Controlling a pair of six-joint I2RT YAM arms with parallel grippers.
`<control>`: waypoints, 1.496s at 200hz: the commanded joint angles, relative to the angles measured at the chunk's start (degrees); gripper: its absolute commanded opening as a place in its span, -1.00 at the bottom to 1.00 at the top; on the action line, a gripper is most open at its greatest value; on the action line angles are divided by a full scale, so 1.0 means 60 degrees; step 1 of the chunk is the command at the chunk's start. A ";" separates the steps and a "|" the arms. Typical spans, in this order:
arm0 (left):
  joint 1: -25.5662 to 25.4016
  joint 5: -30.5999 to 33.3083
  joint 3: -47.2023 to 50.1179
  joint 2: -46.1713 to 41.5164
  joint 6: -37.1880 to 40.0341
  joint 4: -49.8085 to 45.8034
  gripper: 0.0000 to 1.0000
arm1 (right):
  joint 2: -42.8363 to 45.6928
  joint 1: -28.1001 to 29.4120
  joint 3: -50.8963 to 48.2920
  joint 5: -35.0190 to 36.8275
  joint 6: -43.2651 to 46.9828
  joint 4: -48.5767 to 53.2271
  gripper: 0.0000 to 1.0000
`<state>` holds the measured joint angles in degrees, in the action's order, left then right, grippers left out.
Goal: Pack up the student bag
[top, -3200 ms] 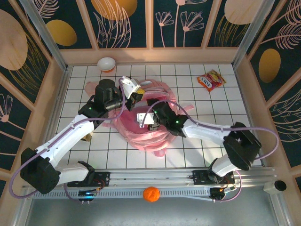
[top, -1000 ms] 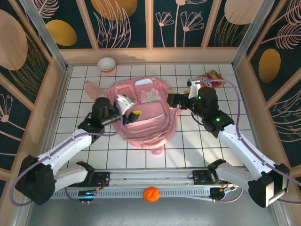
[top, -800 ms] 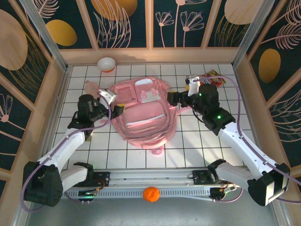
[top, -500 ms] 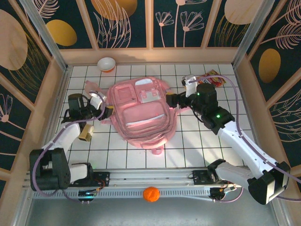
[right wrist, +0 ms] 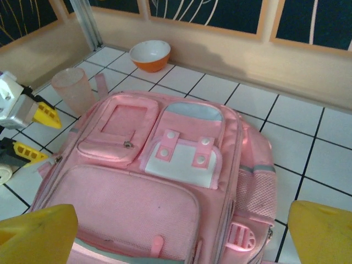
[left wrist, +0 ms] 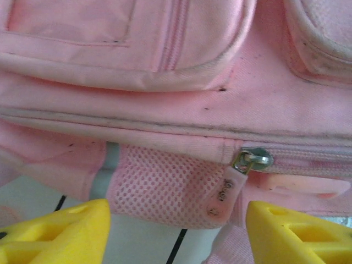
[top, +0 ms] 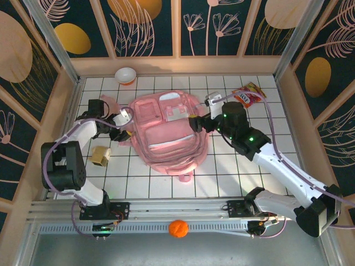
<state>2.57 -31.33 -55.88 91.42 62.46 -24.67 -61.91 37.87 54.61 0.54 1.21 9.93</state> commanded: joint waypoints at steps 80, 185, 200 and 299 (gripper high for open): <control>-0.0844 -0.0769 -0.1104 0.1865 0.1222 -0.2049 0.14 | -0.0413 0.0279 -0.0037 0.0377 0.0135 0.0195 0.96; -0.0882 -0.0297 0.0337 0.0068 0.0690 -0.0981 -0.80 | -0.0491 0.0383 -0.0319 0.0248 -0.0042 -0.0052 0.93; -0.0886 -0.0311 0.0525 -0.0077 0.0614 -0.0807 -0.90 | -0.0564 0.0546 -0.0350 0.0248 0.0068 -0.0166 0.91; -0.0970 -0.0250 0.1900 -0.1499 -0.0710 0.1139 -1.00 | -0.2685 0.2922 -0.0580 0.0191 0.4099 -0.1079 0.65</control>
<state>-2.72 -29.71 -46.46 84.55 60.86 -20.71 -72.90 53.65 51.77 1.48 16.73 6.46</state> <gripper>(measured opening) 0.052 0.822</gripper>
